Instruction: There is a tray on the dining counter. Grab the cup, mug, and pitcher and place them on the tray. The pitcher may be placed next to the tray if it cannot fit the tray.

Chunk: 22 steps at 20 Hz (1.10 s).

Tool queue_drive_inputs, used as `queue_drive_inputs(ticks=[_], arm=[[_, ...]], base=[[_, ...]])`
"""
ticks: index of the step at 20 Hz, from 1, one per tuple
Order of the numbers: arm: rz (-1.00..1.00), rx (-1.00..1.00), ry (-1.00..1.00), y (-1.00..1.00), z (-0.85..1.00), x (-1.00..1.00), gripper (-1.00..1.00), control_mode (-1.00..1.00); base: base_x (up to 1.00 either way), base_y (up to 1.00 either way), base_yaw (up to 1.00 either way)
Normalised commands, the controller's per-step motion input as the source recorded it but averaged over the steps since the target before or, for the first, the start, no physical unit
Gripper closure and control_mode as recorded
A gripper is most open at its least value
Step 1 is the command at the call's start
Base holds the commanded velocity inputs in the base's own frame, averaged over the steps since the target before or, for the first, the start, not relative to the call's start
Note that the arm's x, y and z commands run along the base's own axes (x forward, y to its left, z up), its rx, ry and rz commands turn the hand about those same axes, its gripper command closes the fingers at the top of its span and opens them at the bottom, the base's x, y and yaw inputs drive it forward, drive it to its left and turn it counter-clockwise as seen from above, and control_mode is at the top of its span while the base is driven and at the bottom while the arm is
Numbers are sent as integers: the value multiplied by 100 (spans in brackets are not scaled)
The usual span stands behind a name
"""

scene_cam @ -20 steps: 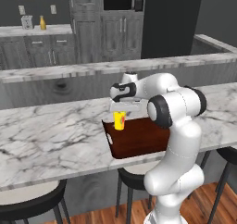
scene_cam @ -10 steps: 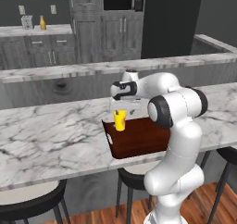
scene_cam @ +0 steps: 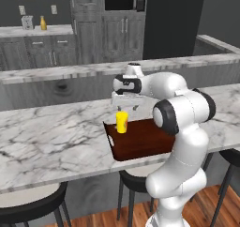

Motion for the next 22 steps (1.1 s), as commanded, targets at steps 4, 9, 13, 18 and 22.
queue_drive_inputs(ticks=[4, 9, 13, 18, 22], arm=[[0, 0, 0, -23, 34, -42, -100, -100], [0, 0, 0, -41, 24, -62, -100, -100], [0, -3, 0, -33, 39, -58, -100, -100], [0, -5, 0, -25, 45, -60, -100, -100], [0, -6, 0, -19, 46, -70, -100, -100]], base=[[0, 0, 0], [0, 0, 0], [0, 0, 0], [0, 0, 0], [0, 0, 0]])
